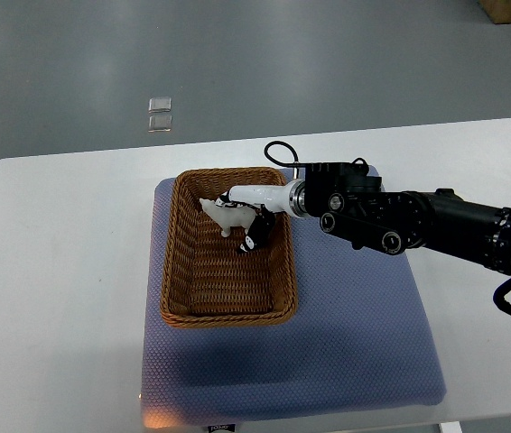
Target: Place white bear in brown basket with right hand
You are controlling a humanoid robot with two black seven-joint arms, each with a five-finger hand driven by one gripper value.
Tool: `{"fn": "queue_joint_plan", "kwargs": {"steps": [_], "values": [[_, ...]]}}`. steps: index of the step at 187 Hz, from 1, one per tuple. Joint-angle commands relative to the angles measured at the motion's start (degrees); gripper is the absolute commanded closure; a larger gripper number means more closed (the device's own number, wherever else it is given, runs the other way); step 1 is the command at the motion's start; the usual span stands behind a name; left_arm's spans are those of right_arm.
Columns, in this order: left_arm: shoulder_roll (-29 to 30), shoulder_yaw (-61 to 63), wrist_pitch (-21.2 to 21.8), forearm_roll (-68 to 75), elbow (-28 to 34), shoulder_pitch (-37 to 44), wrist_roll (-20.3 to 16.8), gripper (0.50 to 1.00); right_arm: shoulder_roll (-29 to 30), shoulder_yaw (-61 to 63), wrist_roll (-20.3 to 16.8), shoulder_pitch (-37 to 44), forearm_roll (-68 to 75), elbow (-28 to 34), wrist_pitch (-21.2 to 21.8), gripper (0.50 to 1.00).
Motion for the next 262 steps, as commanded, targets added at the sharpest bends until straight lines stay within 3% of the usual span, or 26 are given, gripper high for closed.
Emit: {"fn": "queue_joint_plan", "kwargs": {"steps": [1,169,187,222,262], "values": [[0.0,0.0,0.0,0.0,0.0,0.0,0.0,0.5,0.0,0.0,0.4,0.1,0.1,0.2,-0.3,0.668],[0.0,-0.1,0.0,0.0,0.1,0.0,0.0,0.5,0.0,3.6,1.3,5.8,1.2,0.4,0.1,0.668],[0.0,0.1,0.0,0.0,0.0,0.0,0.0,0.5,0.0,8.5,1.4,6.3,1.3,0.4,0.2,0.662],[0.0,0.1,0.0,0.0,-0.2,0.0,0.0,0.5,0.0,22.1,1.1,3.3,5.9,0.4,0.3,0.579],[0.0,0.2,-0.1,0.2,-0.3,0.0,0.0,0.5,-1.8,40.4,1.4,-4.3,17.7,0.4,0.0,0.576]]}}
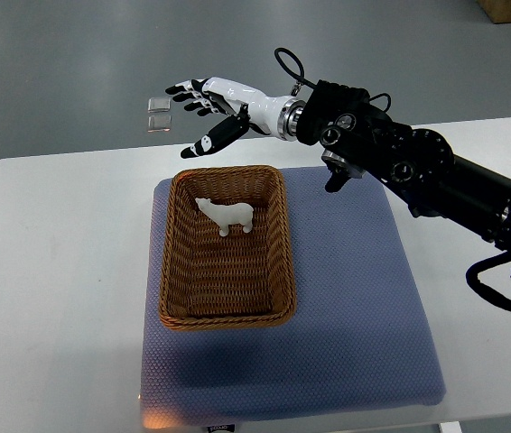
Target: Place white bear in brown basket with right hand
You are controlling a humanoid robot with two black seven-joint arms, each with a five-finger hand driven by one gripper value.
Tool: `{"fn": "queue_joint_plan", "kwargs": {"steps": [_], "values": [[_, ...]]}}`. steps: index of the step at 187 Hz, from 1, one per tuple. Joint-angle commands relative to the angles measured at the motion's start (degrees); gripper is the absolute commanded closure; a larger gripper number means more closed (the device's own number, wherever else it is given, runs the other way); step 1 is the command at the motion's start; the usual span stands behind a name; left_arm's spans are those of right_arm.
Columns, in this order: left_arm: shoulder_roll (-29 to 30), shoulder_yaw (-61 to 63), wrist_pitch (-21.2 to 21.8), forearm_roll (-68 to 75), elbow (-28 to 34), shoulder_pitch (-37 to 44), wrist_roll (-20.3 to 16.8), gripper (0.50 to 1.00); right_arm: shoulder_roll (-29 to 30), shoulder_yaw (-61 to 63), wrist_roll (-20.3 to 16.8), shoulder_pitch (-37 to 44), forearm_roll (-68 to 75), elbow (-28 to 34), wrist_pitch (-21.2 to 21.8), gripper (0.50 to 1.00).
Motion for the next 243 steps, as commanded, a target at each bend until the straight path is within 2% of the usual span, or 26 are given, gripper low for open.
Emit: {"fn": "queue_joint_plan", "kwargs": {"steps": [1,20,33,57,85,118,140,204,243], "values": [[0.0,0.0,0.0,0.1,-0.1,0.0,0.0,0.5,-1.2,8.8,0.2,-3.6,5.2,0.0,-0.3,0.576],[0.0,0.0,0.0,0.2,-0.2,0.0,0.0,0.5,-1.7,17.4,1.9,-7.7,9.1,0.0,-0.4,0.576],[0.0,0.0,0.0,0.1,-0.8,0.0,0.0,0.5,-1.6,23.0,5.1,-11.5,11.9,0.0,-0.3,0.576],[0.0,0.0,0.0,0.2,-0.9,0.0,0.0,0.5,-1.1,27.7,7.7,-16.5,17.5,-0.4,-0.5,0.576],[0.0,0.0,0.0,0.1,-0.9,0.0,0.0,0.5,-1.2,30.7,7.1,-20.2,31.6,-1.2,-0.5,0.576],[0.0,0.0,0.0,0.1,-0.9,0.0,0.0,0.5,-0.6,30.7,7.7,-21.8,46.1,-5.0,-0.5,0.574],[0.0,0.0,0.0,0.2,-0.9,0.0,0.0,0.5,-0.5,30.9,7.9,-22.7,47.8,-6.7,0.1,0.574],[0.0,0.1,0.0,0.2,-0.9,0.0,0.0,0.5,-1.1,31.1,8.3,-23.9,48.0,-6.1,0.5,0.574],[0.0,0.0,0.0,0.2,-0.9,0.0,0.0,0.5,-1.5,31.2,8.5,-24.0,48.1,-6.1,6.1,0.574]]}}
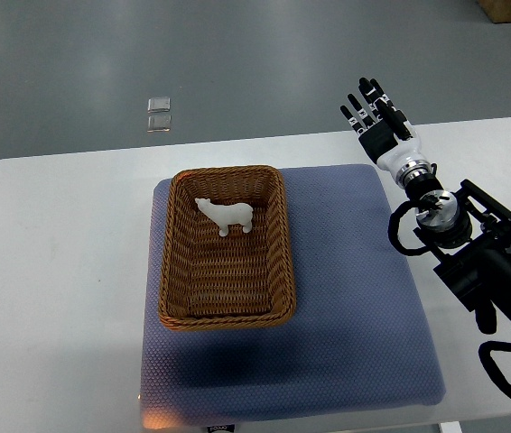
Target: Place white bear in brown basket with right hand
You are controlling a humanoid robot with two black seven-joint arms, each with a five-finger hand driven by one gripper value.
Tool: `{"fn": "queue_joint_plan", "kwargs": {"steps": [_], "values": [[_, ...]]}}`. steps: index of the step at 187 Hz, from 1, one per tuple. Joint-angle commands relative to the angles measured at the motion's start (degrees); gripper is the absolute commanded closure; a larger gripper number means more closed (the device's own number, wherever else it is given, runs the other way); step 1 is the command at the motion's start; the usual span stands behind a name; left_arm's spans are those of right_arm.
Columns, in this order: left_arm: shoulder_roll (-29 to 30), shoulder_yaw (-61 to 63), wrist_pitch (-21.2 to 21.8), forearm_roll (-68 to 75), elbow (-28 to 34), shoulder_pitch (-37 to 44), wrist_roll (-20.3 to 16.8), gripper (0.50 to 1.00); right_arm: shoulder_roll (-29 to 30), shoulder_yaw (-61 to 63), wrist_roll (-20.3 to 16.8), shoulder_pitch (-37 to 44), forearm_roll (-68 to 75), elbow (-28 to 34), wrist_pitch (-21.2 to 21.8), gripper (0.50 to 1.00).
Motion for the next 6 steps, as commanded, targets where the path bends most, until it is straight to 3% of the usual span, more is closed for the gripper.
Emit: {"fn": "queue_joint_plan", "kwargs": {"steps": [1,6], "values": [[0.0,-0.1,0.0,-0.1,0.0,0.0,0.0,0.5,-0.2,0.1,0.1,0.0,0.1,0.0,3.1,0.574],[0.0,0.0,0.0,-0.1,0.0,0.0,0.0,0.5,-0.2,0.1,0.1,0.0,0.1,-0.1,3.7,0.574]]}}
